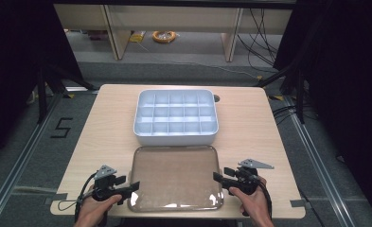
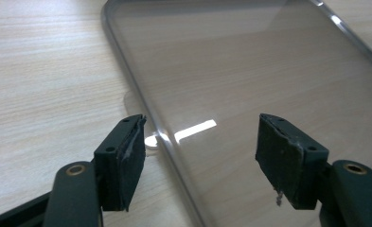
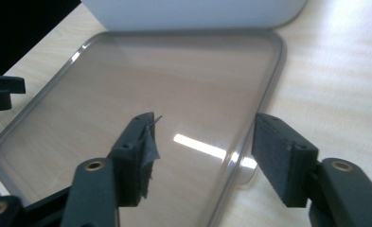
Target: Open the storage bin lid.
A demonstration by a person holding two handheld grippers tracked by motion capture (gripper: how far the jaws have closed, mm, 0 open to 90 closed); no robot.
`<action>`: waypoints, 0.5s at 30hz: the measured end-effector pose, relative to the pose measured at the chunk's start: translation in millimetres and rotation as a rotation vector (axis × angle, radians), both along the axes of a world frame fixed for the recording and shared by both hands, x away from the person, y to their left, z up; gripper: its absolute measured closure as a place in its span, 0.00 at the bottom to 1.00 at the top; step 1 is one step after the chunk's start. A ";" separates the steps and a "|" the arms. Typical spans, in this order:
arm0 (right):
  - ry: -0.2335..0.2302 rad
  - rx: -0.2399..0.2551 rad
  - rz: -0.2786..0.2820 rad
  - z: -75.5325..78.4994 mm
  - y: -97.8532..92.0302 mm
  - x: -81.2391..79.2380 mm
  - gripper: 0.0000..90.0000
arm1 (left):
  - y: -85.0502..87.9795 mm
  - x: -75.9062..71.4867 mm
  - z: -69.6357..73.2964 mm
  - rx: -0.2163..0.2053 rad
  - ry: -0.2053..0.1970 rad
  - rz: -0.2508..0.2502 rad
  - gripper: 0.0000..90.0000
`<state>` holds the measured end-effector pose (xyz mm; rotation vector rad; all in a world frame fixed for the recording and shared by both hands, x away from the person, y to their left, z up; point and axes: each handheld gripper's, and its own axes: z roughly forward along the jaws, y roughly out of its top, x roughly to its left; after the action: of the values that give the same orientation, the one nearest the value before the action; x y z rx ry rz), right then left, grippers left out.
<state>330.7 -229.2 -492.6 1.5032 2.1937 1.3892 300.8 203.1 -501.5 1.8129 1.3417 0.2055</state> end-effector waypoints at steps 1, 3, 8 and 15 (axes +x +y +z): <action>-0.022 -0.010 0.003 0.4 0.6 0.7 0.44 | -1.0 -2.2 1.6 -0.011 0.024 0.022 0.36; -0.028 -0.005 0.012 4.0 1.8 -1.2 0.43 | 1.8 -0.7 2.8 -0.017 -0.007 -0.021 0.35; -0.071 -0.002 0.038 8.0 2.6 -2.7 0.38 | 2.1 -3.1 4.8 -0.017 -0.011 -0.021 0.32; -0.108 0.010 0.091 13.2 7.8 -9.1 0.31 | -2.1 -9.9 10.1 -0.014 -0.065 -0.047 0.25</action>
<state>321.7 -221.4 -479.4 1.3136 2.2167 1.4737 290.9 201.0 -491.4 1.8093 1.2506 0.2275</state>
